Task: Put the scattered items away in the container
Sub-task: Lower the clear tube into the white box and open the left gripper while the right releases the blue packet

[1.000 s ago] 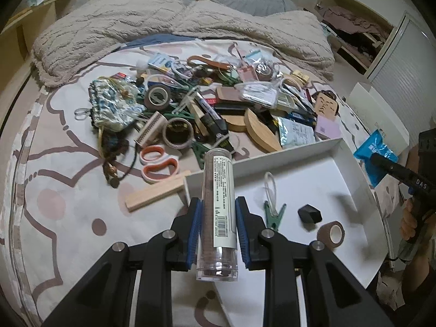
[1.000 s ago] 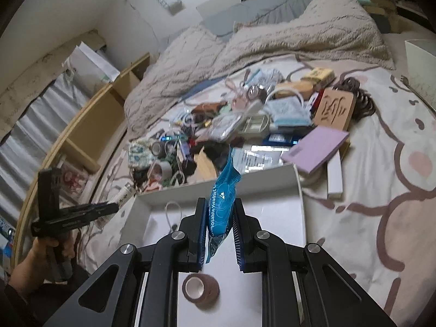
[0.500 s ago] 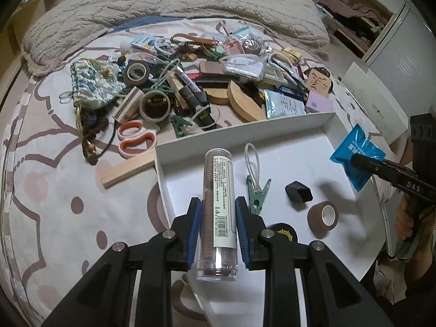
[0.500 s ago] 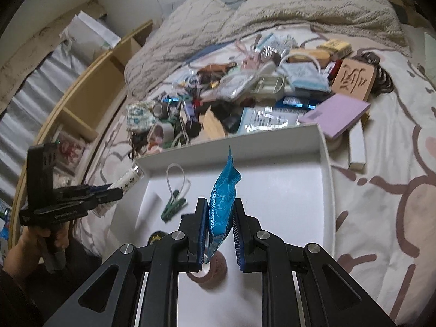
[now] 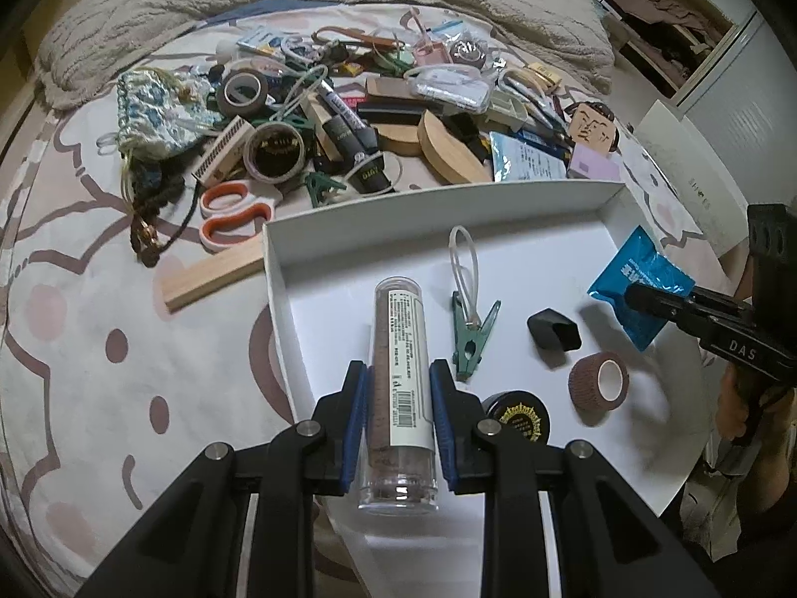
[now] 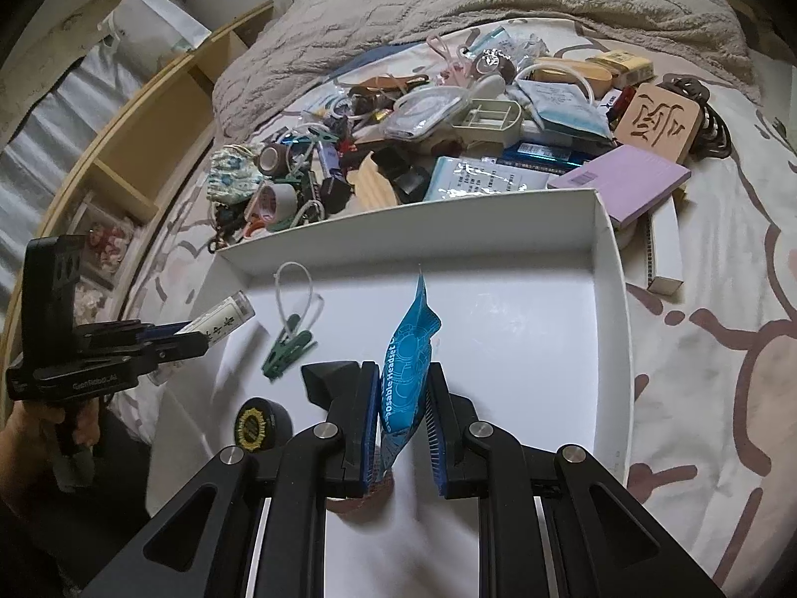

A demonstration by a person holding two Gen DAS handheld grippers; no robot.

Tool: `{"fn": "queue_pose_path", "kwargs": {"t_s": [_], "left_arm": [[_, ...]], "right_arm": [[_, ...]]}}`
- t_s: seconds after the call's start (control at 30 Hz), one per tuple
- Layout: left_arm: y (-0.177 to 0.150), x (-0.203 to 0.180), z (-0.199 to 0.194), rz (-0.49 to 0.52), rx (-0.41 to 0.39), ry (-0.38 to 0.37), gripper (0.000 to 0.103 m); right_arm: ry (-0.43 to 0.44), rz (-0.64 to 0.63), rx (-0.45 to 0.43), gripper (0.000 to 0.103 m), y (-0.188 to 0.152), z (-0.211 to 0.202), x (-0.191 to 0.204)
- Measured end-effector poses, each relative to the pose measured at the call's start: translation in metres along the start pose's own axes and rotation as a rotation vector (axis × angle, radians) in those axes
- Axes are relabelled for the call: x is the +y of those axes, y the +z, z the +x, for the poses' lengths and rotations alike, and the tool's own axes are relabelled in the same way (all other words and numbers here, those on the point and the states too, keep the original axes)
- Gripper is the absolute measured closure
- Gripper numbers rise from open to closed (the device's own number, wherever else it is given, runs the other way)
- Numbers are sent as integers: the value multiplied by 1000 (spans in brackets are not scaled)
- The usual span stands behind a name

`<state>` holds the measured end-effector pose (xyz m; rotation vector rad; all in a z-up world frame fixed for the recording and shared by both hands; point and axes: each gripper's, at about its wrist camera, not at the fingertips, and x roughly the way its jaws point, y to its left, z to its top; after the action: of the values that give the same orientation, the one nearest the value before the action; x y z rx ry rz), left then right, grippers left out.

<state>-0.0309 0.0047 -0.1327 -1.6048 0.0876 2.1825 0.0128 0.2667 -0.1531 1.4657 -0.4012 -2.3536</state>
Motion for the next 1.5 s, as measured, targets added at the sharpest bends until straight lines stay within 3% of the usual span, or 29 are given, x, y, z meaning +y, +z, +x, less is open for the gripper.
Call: {"fn": "queue_pose_path", "kwargs": {"t_s": [0.57, 1.5], "left_arm": [[-6, -4, 12, 11, 28, 26, 78], [-8, -15, 14, 53, 32, 33, 78]], "right_arm": [[-92, -10, 29, 84, -3, 7, -7], [-125, -10, -89, 83, 1, -19, 0]]}}
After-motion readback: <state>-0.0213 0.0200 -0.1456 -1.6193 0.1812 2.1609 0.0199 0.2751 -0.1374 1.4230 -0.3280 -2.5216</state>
